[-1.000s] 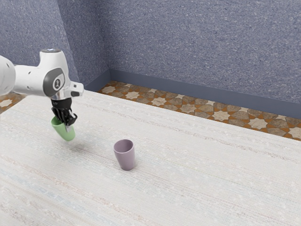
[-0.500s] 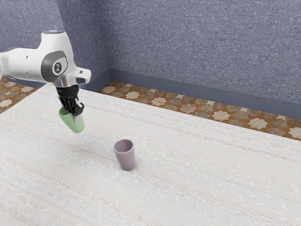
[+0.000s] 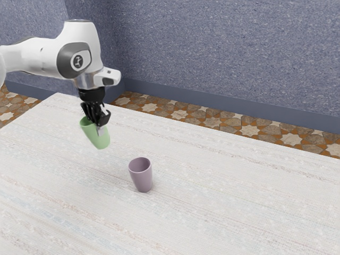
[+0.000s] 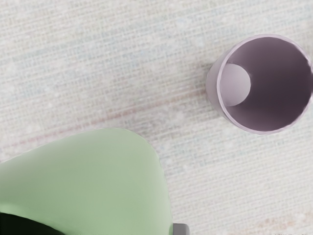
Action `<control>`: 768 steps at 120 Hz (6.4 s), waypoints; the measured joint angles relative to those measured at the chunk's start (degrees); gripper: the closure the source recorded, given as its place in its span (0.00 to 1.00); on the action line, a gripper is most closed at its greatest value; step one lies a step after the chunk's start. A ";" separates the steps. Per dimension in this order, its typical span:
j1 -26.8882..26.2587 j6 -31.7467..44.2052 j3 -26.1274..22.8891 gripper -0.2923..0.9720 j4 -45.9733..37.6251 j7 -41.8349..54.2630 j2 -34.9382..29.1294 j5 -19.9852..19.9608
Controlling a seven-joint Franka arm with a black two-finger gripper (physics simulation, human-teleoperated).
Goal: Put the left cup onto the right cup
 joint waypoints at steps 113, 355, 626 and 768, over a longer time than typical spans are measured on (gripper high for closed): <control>-1.49 -2.37 -8.64 0.84 5.47 -9.77 3.81 0.82; -3.68 -0.96 -9.78 0.84 5.84 -19.33 9.53 5.50; -2.57 -2.76 -6.15 0.23 8.74 -19.23 4.03 3.78; -1.69 -5.47 -3.81 0.23 16.82 -12.03 0.78 1.90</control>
